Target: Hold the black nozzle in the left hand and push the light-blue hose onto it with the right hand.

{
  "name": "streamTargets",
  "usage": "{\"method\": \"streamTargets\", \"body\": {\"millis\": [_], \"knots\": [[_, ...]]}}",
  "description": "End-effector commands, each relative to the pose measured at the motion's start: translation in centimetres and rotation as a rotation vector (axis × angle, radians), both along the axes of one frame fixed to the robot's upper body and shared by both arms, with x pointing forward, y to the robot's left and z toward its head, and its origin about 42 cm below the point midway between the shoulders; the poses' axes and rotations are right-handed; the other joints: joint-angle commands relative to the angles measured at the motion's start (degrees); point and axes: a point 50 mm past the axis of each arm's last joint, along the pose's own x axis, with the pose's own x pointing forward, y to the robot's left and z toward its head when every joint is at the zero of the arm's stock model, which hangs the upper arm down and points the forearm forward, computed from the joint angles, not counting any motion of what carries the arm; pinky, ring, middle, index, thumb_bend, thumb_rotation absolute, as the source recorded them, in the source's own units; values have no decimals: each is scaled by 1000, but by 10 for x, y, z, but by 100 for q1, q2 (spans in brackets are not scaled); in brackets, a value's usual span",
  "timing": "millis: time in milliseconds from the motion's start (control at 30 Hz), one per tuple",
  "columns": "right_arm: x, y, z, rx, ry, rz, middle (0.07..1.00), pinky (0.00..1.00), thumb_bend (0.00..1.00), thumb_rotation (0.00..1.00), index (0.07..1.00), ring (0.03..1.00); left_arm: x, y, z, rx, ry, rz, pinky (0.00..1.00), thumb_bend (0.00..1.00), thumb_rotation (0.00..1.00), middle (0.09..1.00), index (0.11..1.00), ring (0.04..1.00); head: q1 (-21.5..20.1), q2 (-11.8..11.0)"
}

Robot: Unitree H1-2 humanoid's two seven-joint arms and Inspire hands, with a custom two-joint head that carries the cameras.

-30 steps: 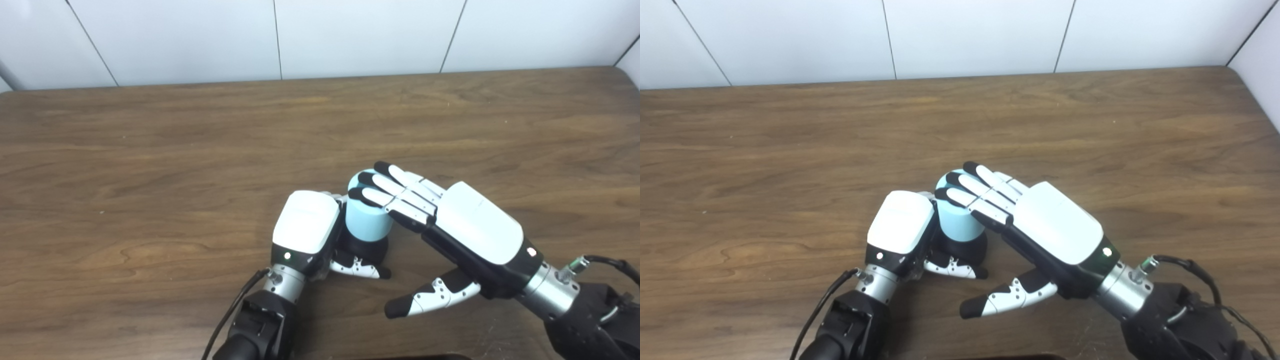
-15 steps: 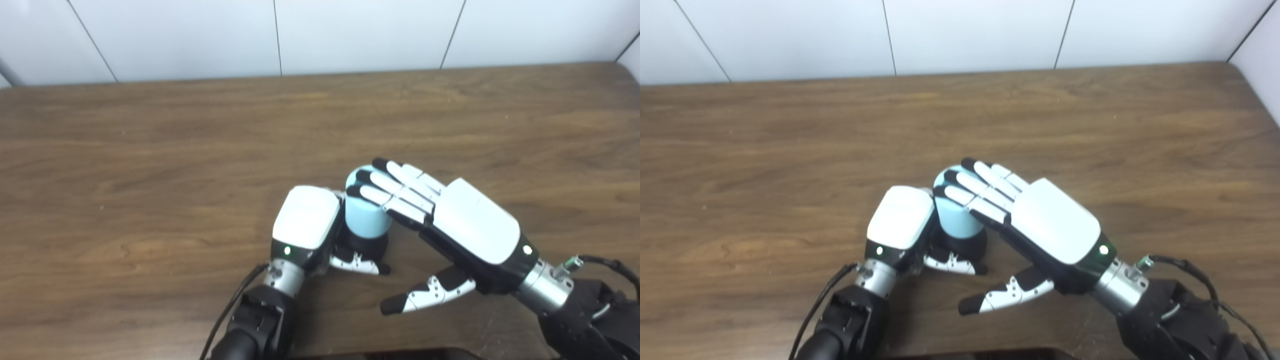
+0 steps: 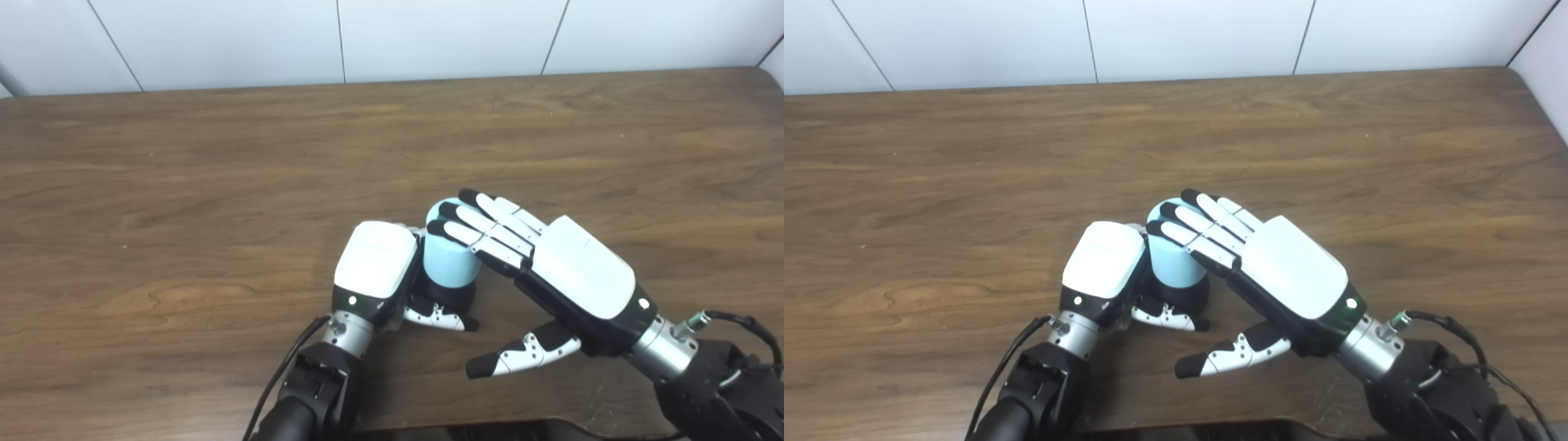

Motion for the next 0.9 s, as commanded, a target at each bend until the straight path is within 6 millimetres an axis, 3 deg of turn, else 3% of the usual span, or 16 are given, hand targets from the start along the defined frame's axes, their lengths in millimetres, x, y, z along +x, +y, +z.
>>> {"method": "streamTargets", "body": {"millis": [0,867], "knots": [[-5,-10,-24,-136,155,-5,931,945,591,940,900,961,-2,1,-1,19,5,-3,437,524,0,423,494,514,-16,6],[-4,-13,-19,-133,159,-13,937,941,589,934,910,957,-2,0,0,14,6,-1,433,523,0,416,495,506,-26,41]]}}
